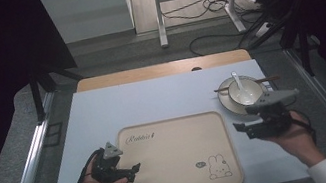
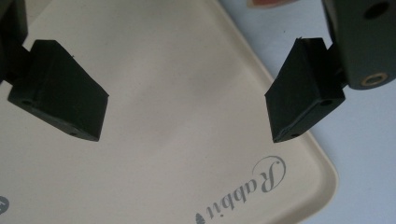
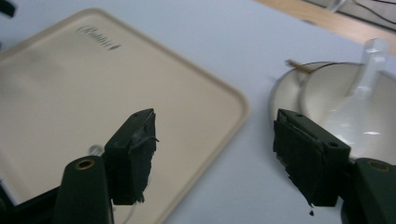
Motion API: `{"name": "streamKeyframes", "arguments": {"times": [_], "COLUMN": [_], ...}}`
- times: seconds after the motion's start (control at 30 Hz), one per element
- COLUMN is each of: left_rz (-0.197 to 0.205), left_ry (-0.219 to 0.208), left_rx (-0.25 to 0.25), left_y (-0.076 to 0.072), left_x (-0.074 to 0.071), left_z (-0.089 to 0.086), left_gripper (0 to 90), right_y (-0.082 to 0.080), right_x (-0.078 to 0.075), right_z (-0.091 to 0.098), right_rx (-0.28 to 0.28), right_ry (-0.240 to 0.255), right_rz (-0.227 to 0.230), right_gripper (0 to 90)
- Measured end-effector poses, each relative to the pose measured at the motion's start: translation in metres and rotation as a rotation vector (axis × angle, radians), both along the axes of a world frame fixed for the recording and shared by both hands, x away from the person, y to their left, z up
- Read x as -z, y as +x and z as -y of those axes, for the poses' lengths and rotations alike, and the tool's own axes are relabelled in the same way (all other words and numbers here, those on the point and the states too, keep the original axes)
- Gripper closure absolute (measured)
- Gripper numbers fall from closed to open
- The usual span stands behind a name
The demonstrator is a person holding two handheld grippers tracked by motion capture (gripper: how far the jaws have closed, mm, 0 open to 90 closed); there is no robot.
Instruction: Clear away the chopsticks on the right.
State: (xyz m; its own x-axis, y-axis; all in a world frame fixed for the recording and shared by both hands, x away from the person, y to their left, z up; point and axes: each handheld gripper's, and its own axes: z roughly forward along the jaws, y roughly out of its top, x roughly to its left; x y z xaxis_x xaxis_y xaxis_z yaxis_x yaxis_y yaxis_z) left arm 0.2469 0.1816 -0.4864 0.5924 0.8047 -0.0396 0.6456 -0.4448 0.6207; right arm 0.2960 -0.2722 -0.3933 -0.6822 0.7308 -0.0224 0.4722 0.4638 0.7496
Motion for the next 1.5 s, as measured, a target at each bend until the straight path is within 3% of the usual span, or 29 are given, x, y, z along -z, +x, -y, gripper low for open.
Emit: {"name": "streamKeyframes", "arguments": {"times": [0.03, 0.17, 0.23, 0.33, 0.37, 0.43, 0.53, 0.77, 1.07, 1.27, 1.4, 1.5], "left_rz": [-0.001, 0.002, -0.002, -0.007, -0.008, -0.007, -0.007, -0.019, 0.007, 0.031, 0.042, 0.040], "left_ry": [0.002, -0.007, -0.014, -0.012, -0.013, -0.012, -0.011, -0.013, 0.007, 0.009, 0.014, 0.014], "left_rx": [0.003, -0.002, -0.011, -0.011, -0.015, -0.017, -0.021, -0.024, -0.026, -0.051, -0.080, -0.102], "left_y": [0.000, -0.001, -0.001, -0.001, -0.002, -0.003, -0.003, -0.001, -0.005, -0.014, -0.021, -0.023], "left_x": [-0.001, -0.001, -0.001, 0.000, 0.001, 0.000, 0.001, 0.003, 0.002, -0.001, -0.001, 0.000], "left_z": [0.000, -0.001, -0.002, -0.001, -0.002, -0.002, -0.003, -0.003, -0.002, -0.003, -0.005, -0.006], "left_gripper": [12.9, 12.9, 13.0, 12.9, 12.8, 12.8, 12.8, 12.8, 12.7, 12.9, 13.0, 13.1], "right_y": [0.013, 0.027, 0.047, 0.059, 0.073, 0.078, 0.100, 0.141, 0.178, 0.198, 0.213, 0.225], "right_x": [-0.010, -0.019, -0.027, -0.030, -0.031, -0.031, -0.027, -0.013, 0.010, 0.019, 0.026, 0.034], "right_z": [0.010, 0.021, 0.034, 0.041, 0.048, 0.051, 0.063, 0.086, 0.111, 0.123, 0.129, 0.129], "right_rx": [0.035, 0.062, 0.094, 0.113, 0.134, 0.141, 0.181, 0.271, 0.359, 0.368, 0.349, 0.336], "right_ry": [-0.010, -0.018, -0.027, -0.025, -0.030, -0.033, -0.026, -0.071, -0.101, -0.107, -0.111, -0.125], "right_rz": [0.005, 0.005, -0.012, -0.025, -0.044, -0.051, -0.082, -0.139, -0.212, -0.238, -0.265, -0.289], "right_gripper": [31.7, 34.1, 35.8, 36.8, 38.2, 38.9, 43.2, 49.6, 59.5, 66.2, 83.2, 88.9]}}
